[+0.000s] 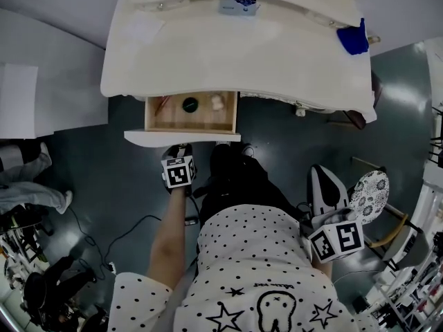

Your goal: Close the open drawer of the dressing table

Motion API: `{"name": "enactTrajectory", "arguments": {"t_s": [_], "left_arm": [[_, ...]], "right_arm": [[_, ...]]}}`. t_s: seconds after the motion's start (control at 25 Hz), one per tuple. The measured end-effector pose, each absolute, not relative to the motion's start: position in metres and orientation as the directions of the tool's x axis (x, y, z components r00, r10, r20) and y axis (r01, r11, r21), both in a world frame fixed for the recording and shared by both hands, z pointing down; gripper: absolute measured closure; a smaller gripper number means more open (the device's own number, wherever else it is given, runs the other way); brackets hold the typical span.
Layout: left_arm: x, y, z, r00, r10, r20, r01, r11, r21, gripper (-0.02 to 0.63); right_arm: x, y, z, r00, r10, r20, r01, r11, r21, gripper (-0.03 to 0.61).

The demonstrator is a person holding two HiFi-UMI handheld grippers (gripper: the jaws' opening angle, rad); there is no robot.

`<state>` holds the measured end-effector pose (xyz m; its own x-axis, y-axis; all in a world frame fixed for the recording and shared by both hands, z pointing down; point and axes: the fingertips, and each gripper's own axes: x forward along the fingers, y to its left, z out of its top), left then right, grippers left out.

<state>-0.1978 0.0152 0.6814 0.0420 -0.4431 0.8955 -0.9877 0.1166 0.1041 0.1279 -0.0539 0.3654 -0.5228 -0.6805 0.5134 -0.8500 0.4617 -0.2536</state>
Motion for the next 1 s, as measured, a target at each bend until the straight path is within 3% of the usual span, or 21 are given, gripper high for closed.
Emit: {"name": "enactTrajectory", "arguments": {"t_s": [1.0], "left_arm": [[-0.209, -0.052, 0.681, 0.067, -0.463, 0.884, -0.990, 0.079, 0.117, 0.460]], "right_arm": [[0.124, -0.070, 0.357, -0.416, -0.753, 0.510, -0.909, 0.356, -0.217, 0.569]]}}
